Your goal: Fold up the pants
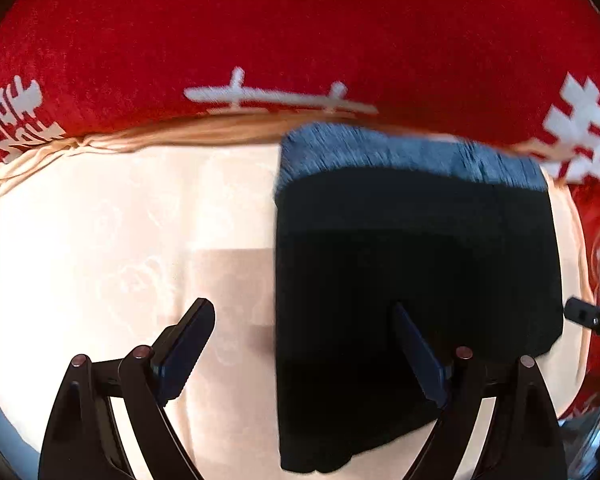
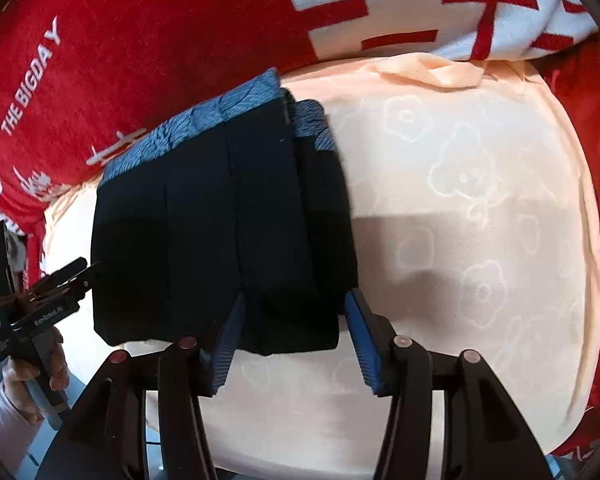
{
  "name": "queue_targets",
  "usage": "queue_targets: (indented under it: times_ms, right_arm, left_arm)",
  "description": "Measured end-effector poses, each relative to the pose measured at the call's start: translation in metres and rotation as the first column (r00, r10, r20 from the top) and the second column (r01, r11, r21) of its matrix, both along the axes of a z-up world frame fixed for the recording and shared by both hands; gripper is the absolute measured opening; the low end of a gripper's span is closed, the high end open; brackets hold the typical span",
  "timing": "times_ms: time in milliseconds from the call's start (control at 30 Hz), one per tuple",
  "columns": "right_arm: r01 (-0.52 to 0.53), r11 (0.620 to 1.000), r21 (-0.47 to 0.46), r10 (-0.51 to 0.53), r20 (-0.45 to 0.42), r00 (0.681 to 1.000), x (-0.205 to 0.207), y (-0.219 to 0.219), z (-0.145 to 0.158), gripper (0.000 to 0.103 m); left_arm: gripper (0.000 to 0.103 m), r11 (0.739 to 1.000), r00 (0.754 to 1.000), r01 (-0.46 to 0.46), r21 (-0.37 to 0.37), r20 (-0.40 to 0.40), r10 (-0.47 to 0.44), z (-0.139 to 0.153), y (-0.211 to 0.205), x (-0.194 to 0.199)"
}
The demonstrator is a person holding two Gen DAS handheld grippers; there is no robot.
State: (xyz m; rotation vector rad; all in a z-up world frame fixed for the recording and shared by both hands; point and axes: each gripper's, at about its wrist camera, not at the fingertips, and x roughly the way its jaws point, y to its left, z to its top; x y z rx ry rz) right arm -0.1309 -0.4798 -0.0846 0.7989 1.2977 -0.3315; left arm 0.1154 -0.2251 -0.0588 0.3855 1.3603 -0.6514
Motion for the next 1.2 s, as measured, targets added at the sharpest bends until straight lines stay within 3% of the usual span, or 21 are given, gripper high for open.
queue_targets:
  times_ms: [100, 367, 400, 467, 600, 667, 900, 1100, 1133, 1200]
  right_arm:
    - [0.014, 1.000, -0.005, -0.014, 0.047, 0.999, 0.005, -0.008, 0.004, 0.056]
    - [0.071, 0.997, 0.035, -0.075, 0.156, 0.985, 0.060, -0.045, -0.007, 0.056]
    - [0.076, 0.996, 0.040, -0.082, 0.158, 0.984, 0.066, -0.048, -0.010, 0.047]
    - [0.075, 0.997, 0.033, -0.079, 0.120, 0.990, 0.076, -0.053, -0.017, 0.016]
    - [0.029, 1.000, -0.007, -0.028, 0.094, 0.995, 0.074, -0.049, -0.020, 0.012]
    - [0.015, 1.000, -0.016, -0.014, 0.065, 0.998, 0.074, -0.048, -0.029, 0.012]
    - [0.066, 0.998, 0.017, -0.067, 0.083, 0.994, 0.071, -0.047, -0.028, 0.013]
    - [0.098, 0.994, 0.042, -0.101, 0.076, 0.992, 0.033, -0.047, -0.018, 0.014]
    - [0.115, 0.992, 0.057, -0.119, 0.079, 0.990, 0.025, -0.046, -0.018, 0.017]
    - [0.141, 0.985, 0.098, -0.149, 0.081, 0.985, 0.014, -0.047, -0.023, 0.041]
  left_arm:
    - [0.091, 0.999, 0.998, -0.034, -0.007, 0.043, 0.035, 0.003, -0.004, 0.020]
    - [0.091, 0.992, 0.991, -0.123, -0.040, 0.041, 0.125, -0.006, -0.025, 0.063]
    - [0.091, 0.992, 0.991, -0.122, -0.036, 0.047, 0.124, -0.007, -0.026, 0.064]
    - [0.091, 0.994, 0.992, -0.110, -0.029, 0.054, 0.111, -0.010, -0.027, 0.066]
    - [0.093, 0.998, 0.997, -0.068, -0.008, 0.048, 0.068, -0.029, -0.034, 0.062]
    - [0.100, 0.999, 0.996, -0.048, 0.018, 0.072, 0.047, -0.033, -0.040, 0.058]
    - [0.100, 0.999, 0.998, -0.042, 0.012, 0.048, 0.041, -0.024, -0.029, 0.046]
    - [0.100, 1.000, 1.000, -0.014, 0.002, 0.026, 0.014, -0.008, -0.013, 0.039]
    - [0.100, 1.000, 1.000, -0.010, 0.000, 0.023, 0.010, -0.007, -0.011, 0.038]
    - [0.100, 1.000, 1.000, 0.003, 0.001, 0.012, -0.003, -0.007, -0.008, 0.035]
